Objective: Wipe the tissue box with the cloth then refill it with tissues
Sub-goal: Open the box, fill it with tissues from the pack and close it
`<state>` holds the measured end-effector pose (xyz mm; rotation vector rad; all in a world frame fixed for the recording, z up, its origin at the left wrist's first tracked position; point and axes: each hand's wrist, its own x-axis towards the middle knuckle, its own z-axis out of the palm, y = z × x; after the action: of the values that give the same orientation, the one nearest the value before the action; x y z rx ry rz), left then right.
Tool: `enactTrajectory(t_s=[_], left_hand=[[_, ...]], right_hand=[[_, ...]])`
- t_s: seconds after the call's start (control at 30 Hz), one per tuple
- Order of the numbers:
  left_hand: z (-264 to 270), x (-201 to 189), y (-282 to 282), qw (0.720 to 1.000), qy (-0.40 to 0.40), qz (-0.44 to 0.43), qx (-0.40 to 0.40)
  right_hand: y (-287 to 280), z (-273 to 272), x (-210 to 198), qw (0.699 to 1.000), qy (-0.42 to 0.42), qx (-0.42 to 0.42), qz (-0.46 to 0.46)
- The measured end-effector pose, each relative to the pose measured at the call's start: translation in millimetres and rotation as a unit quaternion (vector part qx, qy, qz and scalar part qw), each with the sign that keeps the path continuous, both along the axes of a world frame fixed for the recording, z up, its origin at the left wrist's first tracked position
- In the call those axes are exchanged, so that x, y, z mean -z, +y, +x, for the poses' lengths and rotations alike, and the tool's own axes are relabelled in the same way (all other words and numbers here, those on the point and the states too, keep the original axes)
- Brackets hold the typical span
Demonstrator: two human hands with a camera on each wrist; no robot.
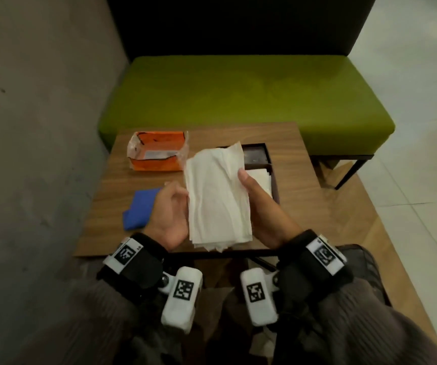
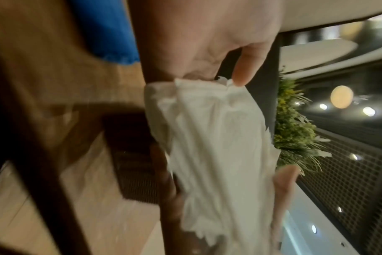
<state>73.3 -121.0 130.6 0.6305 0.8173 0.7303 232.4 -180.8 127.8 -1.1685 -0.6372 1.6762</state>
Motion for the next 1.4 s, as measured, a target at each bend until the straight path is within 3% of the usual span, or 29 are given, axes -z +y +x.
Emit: enactTrajectory(t_s=[0.03, 0.1, 0.3, 0.47, 0.63, 0.9, 1.0, 1.1, 1.27, 1.4], left_hand=[[2.9, 3.7, -9.9, 1.000, -0.011, -0.019, 0.014], [6.4, 7.2, -27.8, 0.998, -0.012, -0.045, 0.047], [0.7, 23.5, -48.1, 0.995, 0.048, -0.017, 0.089], [4.2, 23.3, -59.5, 0.991, 0.076, 0.046, 0.102], [0.6, 15.3, -55.7, 0.995, 0.053, 0.043, 0.079], [1.5, 10.2, -52.1, 0.987, 0.072, 0.056, 0.135], [5.6, 10.7, -52.5, 0.981, 0.099, 0.072, 0.154], [-0.7, 14.3, -48.2, 0.978, 0.107, 0.055, 0.172], [-8.7, 26.6, -58.5, 0.995, 0.003, -0.013, 0.094], [4.7, 34.5, -71.0, 0.998, -0.051, 0.014, 0.027]], right_hand=[[-4.3, -4.0, 3.3, 0.999, 0.037, 0.000, -0.019], [-13.3, -9.3, 10.7, 0.998, 0.028, 0.018, -0.045], [-33.0, -12.7, 22.0, 0.995, 0.042, 0.016, -0.084], [-41.3, -21.0, 22.9, 0.999, -0.005, 0.030, -0.033], [-46.2, -12.1, 24.5, 0.998, 0.059, 0.021, 0.006], [-43.8, -11.6, 22.2, 0.999, 0.043, 0.028, 0.006], [-39.8, -15.4, 24.0, 0.997, 0.008, 0.068, -0.021], [-34.4, -10.7, 24.0, 0.989, 0.053, 0.137, -0.029], [-27.6, -1.9, 19.0, 0.954, 0.160, 0.252, -0.019], [-27.5, -21.3, 18.2, 0.944, 0.171, 0.281, -0.006]])
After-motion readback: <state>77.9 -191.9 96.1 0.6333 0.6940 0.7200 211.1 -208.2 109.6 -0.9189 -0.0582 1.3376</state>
